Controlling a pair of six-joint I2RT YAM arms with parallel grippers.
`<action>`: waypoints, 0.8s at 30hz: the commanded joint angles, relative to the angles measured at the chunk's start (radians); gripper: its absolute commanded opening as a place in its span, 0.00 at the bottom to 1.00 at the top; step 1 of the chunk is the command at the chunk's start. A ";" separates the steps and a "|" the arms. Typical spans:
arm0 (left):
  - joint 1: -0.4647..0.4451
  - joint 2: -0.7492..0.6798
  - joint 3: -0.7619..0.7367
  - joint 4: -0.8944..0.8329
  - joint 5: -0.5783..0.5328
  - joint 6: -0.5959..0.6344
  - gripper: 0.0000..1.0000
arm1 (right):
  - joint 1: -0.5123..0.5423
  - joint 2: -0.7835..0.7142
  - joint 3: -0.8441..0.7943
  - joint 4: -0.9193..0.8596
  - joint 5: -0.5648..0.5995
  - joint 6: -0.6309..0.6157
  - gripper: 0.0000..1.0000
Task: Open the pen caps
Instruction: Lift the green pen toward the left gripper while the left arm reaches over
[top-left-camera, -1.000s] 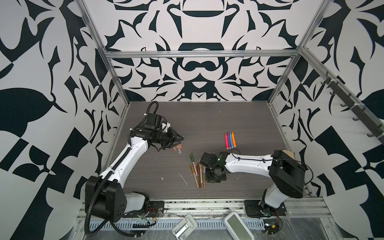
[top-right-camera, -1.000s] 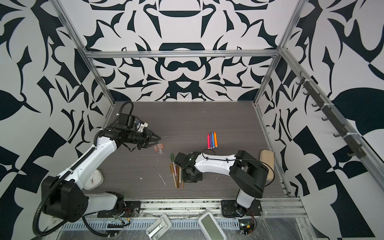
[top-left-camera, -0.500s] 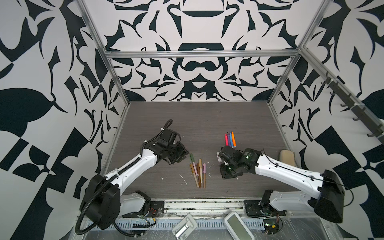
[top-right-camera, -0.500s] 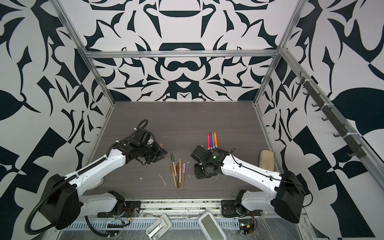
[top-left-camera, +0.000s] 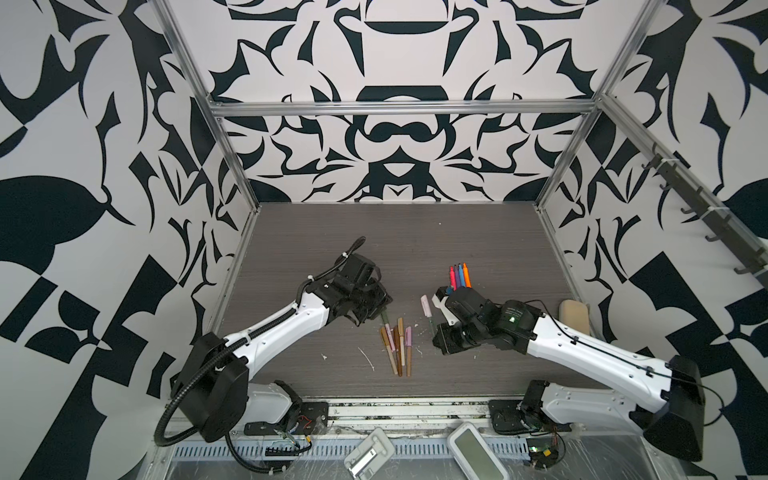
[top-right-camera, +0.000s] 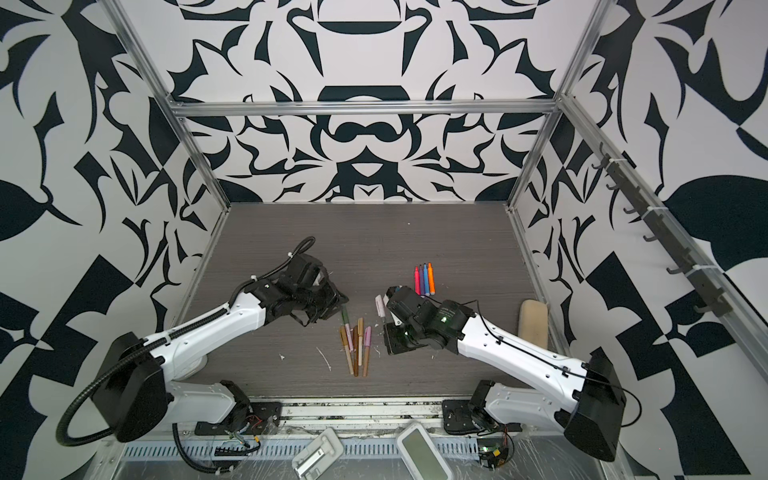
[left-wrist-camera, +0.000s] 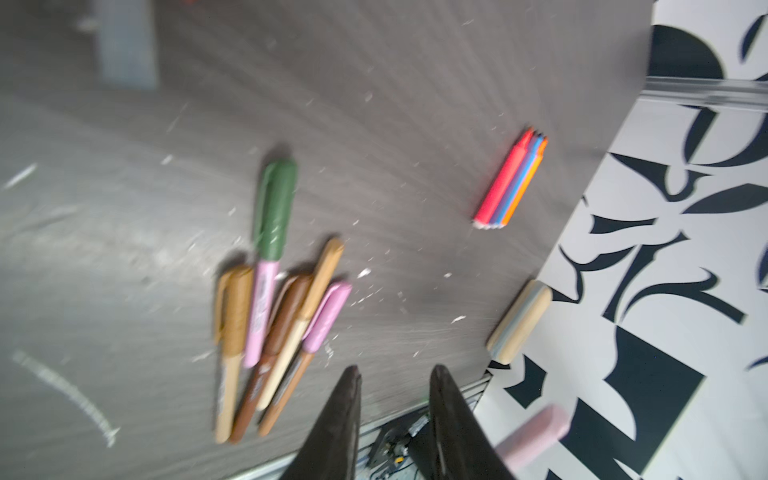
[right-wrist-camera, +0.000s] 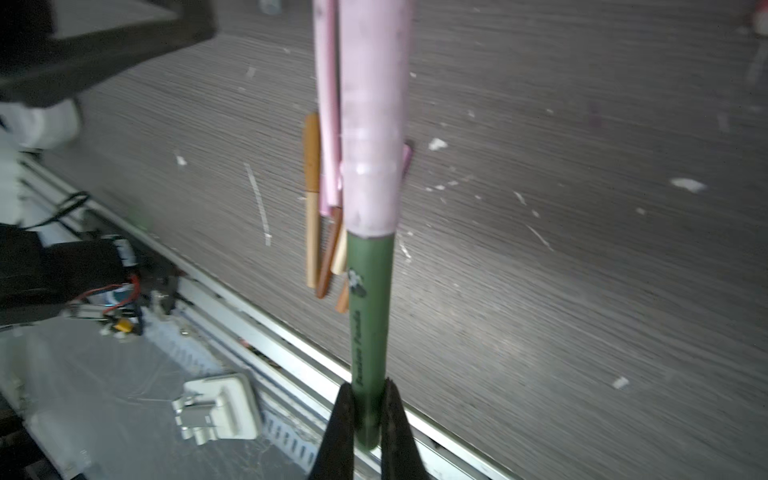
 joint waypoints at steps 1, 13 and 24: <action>0.031 0.051 0.103 -0.027 0.101 0.169 0.32 | -0.006 0.058 0.021 0.200 -0.168 -0.006 0.00; 0.075 0.145 0.227 -0.117 0.260 0.301 0.32 | -0.052 0.138 0.101 0.162 -0.156 0.052 0.00; 0.076 0.172 0.274 -0.156 0.299 0.338 0.32 | -0.118 0.225 0.153 0.169 -0.236 0.040 0.00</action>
